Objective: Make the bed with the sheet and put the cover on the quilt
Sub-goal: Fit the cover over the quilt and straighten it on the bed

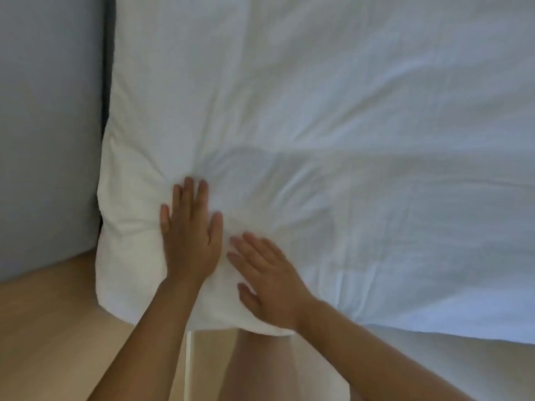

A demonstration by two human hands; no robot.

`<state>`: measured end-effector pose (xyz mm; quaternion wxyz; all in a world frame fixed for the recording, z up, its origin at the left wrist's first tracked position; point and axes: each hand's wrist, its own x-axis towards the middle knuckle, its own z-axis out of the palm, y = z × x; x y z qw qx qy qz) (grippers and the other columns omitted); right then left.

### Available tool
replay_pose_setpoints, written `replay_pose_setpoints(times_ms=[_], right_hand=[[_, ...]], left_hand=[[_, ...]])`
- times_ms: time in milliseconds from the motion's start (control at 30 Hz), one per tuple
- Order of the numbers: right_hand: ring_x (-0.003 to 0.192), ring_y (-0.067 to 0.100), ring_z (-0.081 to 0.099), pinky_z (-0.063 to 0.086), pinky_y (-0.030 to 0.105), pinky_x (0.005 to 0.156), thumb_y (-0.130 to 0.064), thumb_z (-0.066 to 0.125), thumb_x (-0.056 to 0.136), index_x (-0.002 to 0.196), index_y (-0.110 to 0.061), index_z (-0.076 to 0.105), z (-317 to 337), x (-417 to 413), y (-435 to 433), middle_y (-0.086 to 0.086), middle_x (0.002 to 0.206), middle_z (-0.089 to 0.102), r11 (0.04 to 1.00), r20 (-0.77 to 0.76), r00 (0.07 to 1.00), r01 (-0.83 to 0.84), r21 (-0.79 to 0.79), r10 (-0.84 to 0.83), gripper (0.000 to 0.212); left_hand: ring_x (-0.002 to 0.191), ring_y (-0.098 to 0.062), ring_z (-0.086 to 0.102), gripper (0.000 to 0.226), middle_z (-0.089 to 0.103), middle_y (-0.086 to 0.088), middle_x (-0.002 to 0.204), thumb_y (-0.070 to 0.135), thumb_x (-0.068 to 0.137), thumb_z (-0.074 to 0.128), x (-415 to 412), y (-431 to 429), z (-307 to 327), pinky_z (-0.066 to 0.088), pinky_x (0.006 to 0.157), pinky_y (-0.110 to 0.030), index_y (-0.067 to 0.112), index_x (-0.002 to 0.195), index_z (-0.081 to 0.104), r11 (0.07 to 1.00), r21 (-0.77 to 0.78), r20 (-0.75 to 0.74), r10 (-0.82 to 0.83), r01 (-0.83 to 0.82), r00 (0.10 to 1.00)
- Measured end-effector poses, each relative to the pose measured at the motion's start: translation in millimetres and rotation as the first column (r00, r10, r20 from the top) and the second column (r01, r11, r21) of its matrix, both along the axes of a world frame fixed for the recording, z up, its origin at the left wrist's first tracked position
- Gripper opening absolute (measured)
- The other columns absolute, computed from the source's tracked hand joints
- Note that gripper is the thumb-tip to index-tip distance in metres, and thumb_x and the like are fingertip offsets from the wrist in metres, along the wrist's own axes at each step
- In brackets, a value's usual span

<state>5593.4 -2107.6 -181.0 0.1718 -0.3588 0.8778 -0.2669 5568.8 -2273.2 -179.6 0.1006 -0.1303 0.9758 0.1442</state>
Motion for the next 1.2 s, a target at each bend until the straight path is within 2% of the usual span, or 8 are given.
replay_pose_setpoints(times_ms=[300, 500, 667, 767, 933, 1033, 1133, 1200], right_hand=[[0.145, 0.026, 0.011, 0.007, 0.044, 0.115, -0.038, 0.035, 0.089, 0.144, -0.014, 0.033, -40.5, 68.7, 211.4, 0.008, 0.151, 0.033, 0.944, -0.198, 0.969, -0.08, 0.32, 0.15, 0.06], [0.131, 0.031, 0.033, 0.022, 0.043, 0.106, -0.035, 0.029, 0.097, 0.122, -0.006, 0.058, 0.0, 34.7, 299.1, 0.018, 0.136, 0.052, 0.992, -0.251, 0.968, 0.05, 0.115, -0.02, 0.048], [0.139, 0.038, 0.024, 0.016, 0.049, 0.11, -0.056, 0.025, 0.092, 0.146, -0.016, 0.028, -19.6, 40.4, 412.2, 0.017, 0.152, 0.029, 0.766, -0.189, 0.917, 0.398, 0.505, -0.352, 0.067], [0.142, 0.04, 0.019, 0.021, 0.058, 0.108, -0.058, 0.023, 0.09, 0.15, -0.02, 0.021, -15.3, 88.3, 459.6, 0.016, 0.156, 0.019, 0.519, -0.137, 0.703, 0.629, 0.578, -0.698, 0.071], [0.145, 0.03, 0.005, 0.016, 0.053, 0.112, -0.049, 0.039, 0.096, 0.152, -0.025, 0.005, 3.0, 71.7, 463.5, 0.008, 0.159, 0.001, -0.064, -0.001, -0.071, 0.888, 0.455, -0.997, 0.07], [0.144, 0.027, 0.006, 0.017, 0.049, 0.111, -0.048, 0.041, 0.095, 0.152, -0.026, 0.004, 2.5, 55.7, 451.5, 0.006, 0.159, 0.003, -0.095, 0.105, -0.136, 0.942, 0.323, -0.985, 0.071], [0.144, 0.028, 0.009, 0.018, 0.048, 0.111, -0.046, 0.043, 0.095, 0.151, -0.03, 0.007, -5.3, 74.8, 472.7, 0.005, 0.158, 0.004, -0.147, 0.148, -0.209, 0.926, 0.347, -0.967, 0.069], [0.142, 0.03, 0.014, 0.019, 0.047, 0.111, -0.045, 0.044, 0.095, 0.151, -0.027, 0.008, -13.2, 96.7, 503.1, 0.008, 0.158, 0.007, -0.232, 0.209, -0.328, 0.894, 0.383, -0.921, 0.069]], left_hand=[[0.146, -0.028, -0.005, 0.06, -0.003, -0.01, 0.159, 0.032, 0.101, 0.027, 47.8, 79.6, -2.0, -0.002, 0.113, -0.056, 0.01, 0.151, 0.004, 0.768, -0.201, 0.055, 0.629, -0.608, 0.776], [0.145, -0.037, -0.001, 0.075, 0.004, -0.013, 0.158, 0.064, 0.085, 0.022, 65.7, 264.2, -17.7, 0.001, 0.109, -0.061, 0.028, 0.15, 0.015, 0.997, -0.014, 0.157, -0.067, 0.07, 0.985], [0.139, -0.042, 0.022, 0.08, 0.027, -0.016, 0.152, 0.073, 0.073, 0.034, 120.6, 301.2, -12.9, 0.021, 0.099, -0.071, 0.03, 0.139, 0.042, 0.654, 0.081, 0.194, -0.75, 0.752, 0.632], [0.131, -0.041, 0.041, 0.067, 0.044, -0.015, 0.144, 0.059, 0.078, 0.039, 80.7, 292.6, 7.0, 0.028, 0.099, -0.065, 0.021, 0.131, 0.055, 0.495, -0.028, 0.016, -0.868, 0.868, 0.495], [0.145, -0.034, -0.01, 0.084, -0.009, -0.009, 0.159, 0.072, 0.08, 0.029, 13.6, 383.5, -2.3, -0.003, 0.112, -0.058, 0.032, 0.151, 0.006, 0.818, 0.023, 0.186, -0.569, 0.575, 0.801], [0.137, -0.029, -0.034, 0.09, -0.032, -0.003, 0.151, 0.078, 0.077, 0.033, 55.1, 464.8, -14.5, -0.021, 0.108, -0.055, 0.039, 0.148, -0.004, 0.752, 0.149, 0.249, -0.657, 0.642, 0.711], [0.146, -0.024, 0.003, 0.066, 0.026, -0.006, 0.154, 0.069, 0.082, 0.041, 97.5, 517.8, -2.4, -0.019, 0.111, -0.051, 0.027, 0.131, 0.054, 0.303, 0.447, 0.323, -0.932, 0.841, 0.164], [0.115, -0.025, 0.054, 0.051, 0.067, -0.008, 0.111, 0.05, 0.084, 0.039, 79.8, 529.1, 7.9, 0.015, 0.115, -0.046, 0.012, 0.101, 0.069, 0.315, 0.47, 0.177, -0.949, 0.825, 0.261]])
